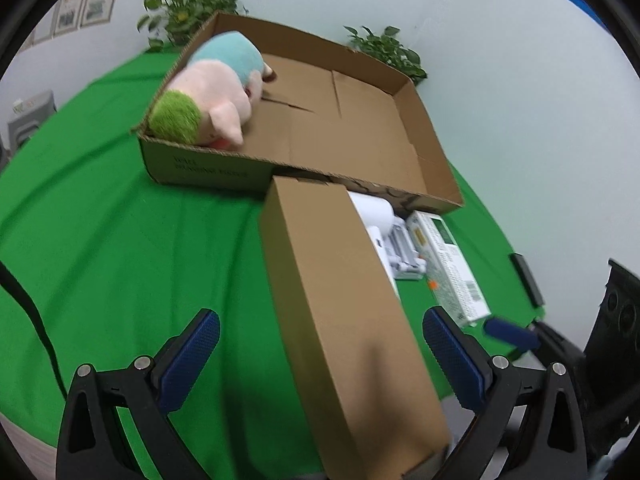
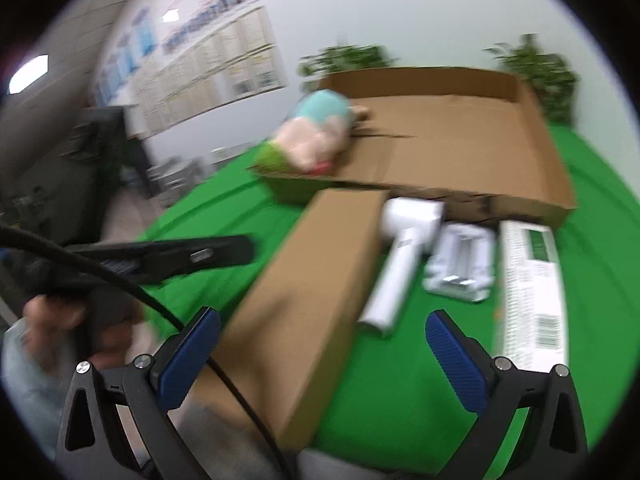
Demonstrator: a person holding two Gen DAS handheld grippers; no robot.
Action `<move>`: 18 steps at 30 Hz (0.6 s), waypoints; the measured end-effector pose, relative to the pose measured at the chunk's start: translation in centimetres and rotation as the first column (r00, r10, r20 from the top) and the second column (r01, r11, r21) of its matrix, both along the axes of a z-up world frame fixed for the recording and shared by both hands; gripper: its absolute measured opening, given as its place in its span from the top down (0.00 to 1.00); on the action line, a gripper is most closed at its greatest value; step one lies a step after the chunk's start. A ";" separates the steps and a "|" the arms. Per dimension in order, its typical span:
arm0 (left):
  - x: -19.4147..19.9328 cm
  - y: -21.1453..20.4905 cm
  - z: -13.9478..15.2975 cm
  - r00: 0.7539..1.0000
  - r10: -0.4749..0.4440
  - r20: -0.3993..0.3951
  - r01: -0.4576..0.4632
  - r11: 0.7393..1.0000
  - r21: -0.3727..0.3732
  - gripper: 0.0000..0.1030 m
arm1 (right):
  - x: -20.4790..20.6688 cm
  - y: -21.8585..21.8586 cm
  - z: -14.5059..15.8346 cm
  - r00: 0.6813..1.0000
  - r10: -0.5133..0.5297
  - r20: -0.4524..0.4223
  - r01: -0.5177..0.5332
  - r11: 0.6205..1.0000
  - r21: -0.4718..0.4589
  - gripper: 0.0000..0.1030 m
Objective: Organize objects
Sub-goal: 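Grasp the brown box with the left gripper and lift it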
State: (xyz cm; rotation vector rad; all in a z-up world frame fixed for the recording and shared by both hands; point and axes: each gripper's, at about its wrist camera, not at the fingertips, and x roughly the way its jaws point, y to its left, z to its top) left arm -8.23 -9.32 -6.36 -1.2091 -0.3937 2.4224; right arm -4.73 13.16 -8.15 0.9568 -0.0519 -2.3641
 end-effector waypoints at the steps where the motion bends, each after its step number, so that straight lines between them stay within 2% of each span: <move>1: 0.0 0.0 -0.1 1.000 -0.017 0.011 0.017 1.000 0.026 0.01 | 1.0 -0.5 0.2 0.996 0.084 0.017 -0.083 0.996 -0.015 0.01; 4: 0.1 -0.1 -0.2 0.998 -0.057 0.026 0.055 0.996 0.074 0.01 | 3.2 -1.8 0.5 0.963 0.263 0.055 -0.260 0.964 -0.059 0.01; 6: 0.0 0.1 -0.7 0.996 -0.074 0.041 0.071 0.995 0.075 0.01 | 3.9 -2.3 0.6 0.951 0.306 0.053 -0.301 0.950 -0.087 0.01; 8: -0.2 0.5 -1.3 0.994 -0.087 0.059 0.083 0.994 0.070 0.01 | 3.4 -2.7 0.0 0.962 0.265 0.071 -0.262 0.964 -0.056 0.01; 10: -0.5 0.7 -2.1 0.992 -0.099 0.080 0.092 0.992 0.081 0.02 | 2.2 -3.1 -1.4 0.980 0.174 0.094 -0.178 0.983 0.037 0.01; 12: -0.7 0.9 -2.9 0.989 -0.105 0.101 0.096 0.991 0.091 0.02 | 1.1 -3.2 -2.6 0.988 0.102 0.117 -0.117 0.986 0.120 0.01; 14: -1.0 1.0 -3.6 0.987 -0.104 0.122 0.093 0.991 0.095 0.02 | 0.5 -3.1 -3.6 0.990 0.050 0.128 -0.071 0.985 0.159 0.01; 16: -1.2 1.0 -4.3 0.984 -0.116 0.136 0.102 0.989 0.110 0.04 | 0.1 -3.1 -4.2 0.989 0.024 0.143 -0.048 0.985 0.166 0.01; 18: -1.4 1.1 -4.8 0.981 -0.125 0.149 0.107 0.986 0.127 0.05 | -0.3 -3.1 -4.5 0.983 0.027 0.179 -0.049 0.991 0.122 0.01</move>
